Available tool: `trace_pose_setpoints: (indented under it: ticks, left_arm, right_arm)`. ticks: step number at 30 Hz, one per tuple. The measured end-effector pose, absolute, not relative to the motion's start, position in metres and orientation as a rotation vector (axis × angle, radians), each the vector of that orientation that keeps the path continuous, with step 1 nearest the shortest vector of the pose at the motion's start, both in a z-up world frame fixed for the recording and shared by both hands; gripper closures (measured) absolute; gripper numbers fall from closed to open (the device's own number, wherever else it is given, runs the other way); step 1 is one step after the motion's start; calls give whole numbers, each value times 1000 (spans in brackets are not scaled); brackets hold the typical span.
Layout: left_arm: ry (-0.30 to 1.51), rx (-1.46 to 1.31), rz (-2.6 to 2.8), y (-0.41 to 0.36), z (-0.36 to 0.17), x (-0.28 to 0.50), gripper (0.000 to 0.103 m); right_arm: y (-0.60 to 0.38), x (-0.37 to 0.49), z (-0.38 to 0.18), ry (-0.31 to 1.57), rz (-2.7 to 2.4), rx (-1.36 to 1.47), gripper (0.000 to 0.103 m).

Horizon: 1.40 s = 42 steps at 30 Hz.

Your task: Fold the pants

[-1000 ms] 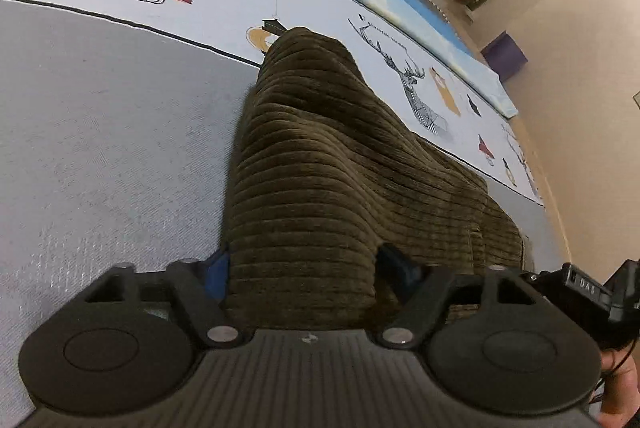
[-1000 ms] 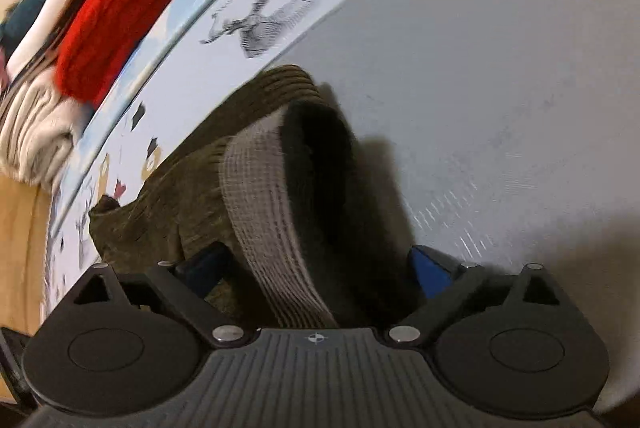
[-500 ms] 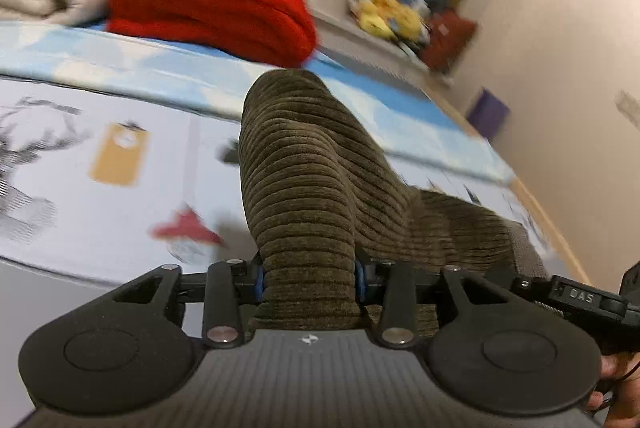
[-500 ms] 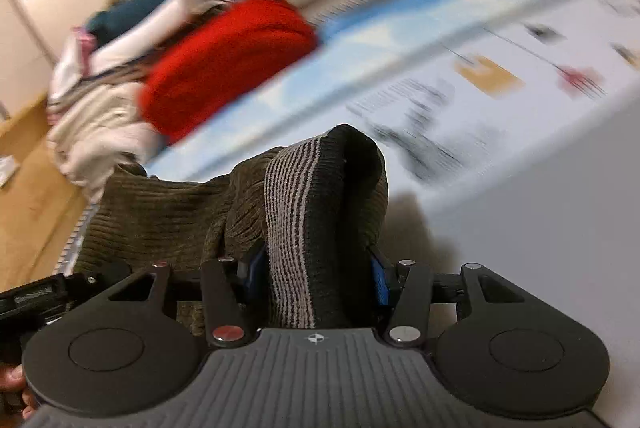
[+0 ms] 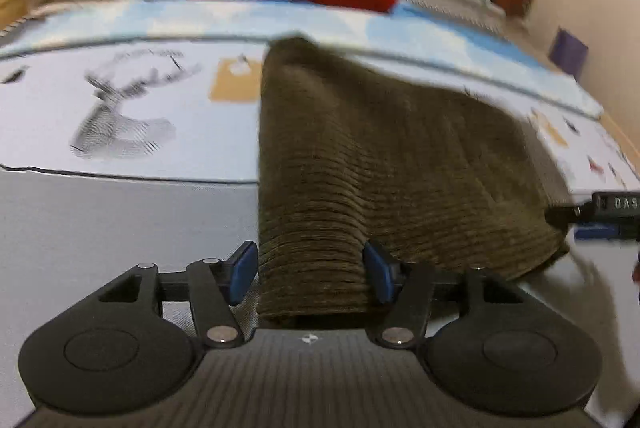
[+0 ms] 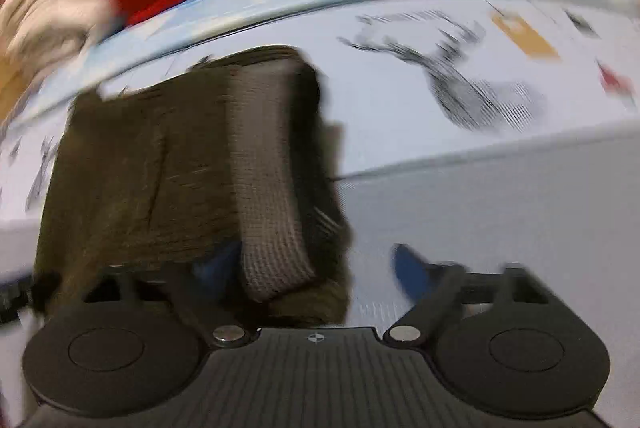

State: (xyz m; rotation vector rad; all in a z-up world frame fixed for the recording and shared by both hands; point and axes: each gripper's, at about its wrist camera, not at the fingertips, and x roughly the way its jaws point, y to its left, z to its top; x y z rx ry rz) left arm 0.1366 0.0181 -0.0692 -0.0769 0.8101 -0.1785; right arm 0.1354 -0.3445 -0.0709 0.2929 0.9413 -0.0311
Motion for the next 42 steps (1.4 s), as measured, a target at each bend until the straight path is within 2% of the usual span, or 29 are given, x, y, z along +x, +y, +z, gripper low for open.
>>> trace_pose_setpoints:
  ticks: [1,2,3,6,9,15,20,27,29,32,35,42]
  left_arm:
    - [797,-70,-159,17,-61,130,34]
    - [774,-57,-141,16,-53,121,27]
    - [744,-43,-125,14,-44,109,20]
    - [720,-12,-112,4,-23,72,10]
    - [733,0,-83,-9,-9,35,9]
    - [719,-46,-25,-23,7,-44,9]
    - [727,-36,-43,-27,10,-83,9]
    - [637,-33,-52,-27,35,-128,8]
    - [597,-13,-61,-30,40,-139,1]
    - [601,6,-92,-34,38,-128,1]
    - [654,9,-56,-33,30,-114,1]
    - [635,11,-77,-31,32,-117,1]
  right_arm:
    - [-349,129,-67,944,-48,340,19]
    - [-349,121,-61,931,-57,343,19]
    - [-347,114,-55,913,-61,313,19]
    - [-336,76,-40,842,-90,173,21]
    - [-335,26,-27,768,-58,158,20]
    - [-313,-67,7,626,-64,76,11]
    - [-305,-118,19,556,-110,49,11]
    - [-295,-157,47,479,-126,139,11]
    - [-291,-171,54,456,-125,148,7]
    - [-291,-174,57,437,-66,179,3]
    - [-288,-157,50,484,-68,167,3]
    - [-278,-152,40,567,-44,126,3]
